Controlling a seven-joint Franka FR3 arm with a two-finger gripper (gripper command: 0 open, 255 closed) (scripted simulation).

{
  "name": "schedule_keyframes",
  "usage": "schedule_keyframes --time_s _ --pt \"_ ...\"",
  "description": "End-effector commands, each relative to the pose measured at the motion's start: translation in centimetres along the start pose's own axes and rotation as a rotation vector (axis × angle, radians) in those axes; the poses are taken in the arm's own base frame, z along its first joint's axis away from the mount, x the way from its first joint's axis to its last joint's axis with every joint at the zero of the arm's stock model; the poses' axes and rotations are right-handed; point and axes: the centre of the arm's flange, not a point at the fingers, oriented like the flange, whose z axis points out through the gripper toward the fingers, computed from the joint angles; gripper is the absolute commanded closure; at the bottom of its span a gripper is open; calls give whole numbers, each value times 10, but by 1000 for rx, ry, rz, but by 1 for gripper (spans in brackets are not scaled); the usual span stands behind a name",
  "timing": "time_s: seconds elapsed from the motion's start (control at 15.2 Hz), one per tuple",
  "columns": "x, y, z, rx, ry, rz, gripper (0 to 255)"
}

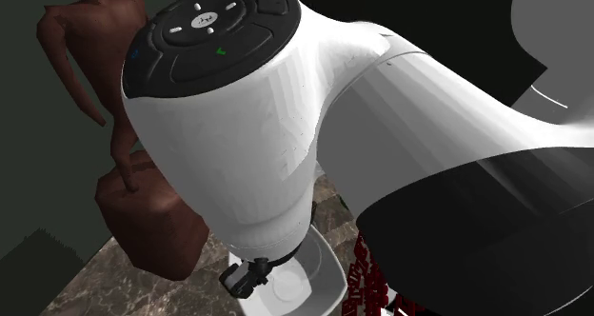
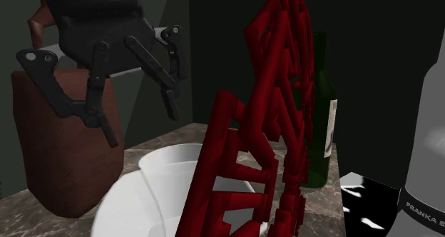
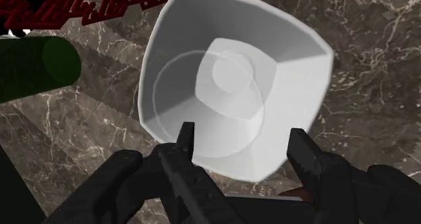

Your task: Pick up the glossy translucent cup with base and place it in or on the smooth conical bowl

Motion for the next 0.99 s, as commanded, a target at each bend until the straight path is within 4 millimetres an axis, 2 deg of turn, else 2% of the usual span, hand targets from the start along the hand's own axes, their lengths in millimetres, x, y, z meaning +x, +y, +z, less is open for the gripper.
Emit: schedule_keyframes --time_s 0.0,0.2,0.46,0.92 --pt "0 0 0 0 0 0 0" --pt "0 0 0 0 0 0 0" --pt "0 0 -50 0 0 0 0" --pt "0 0 -50 0 0 0 0"
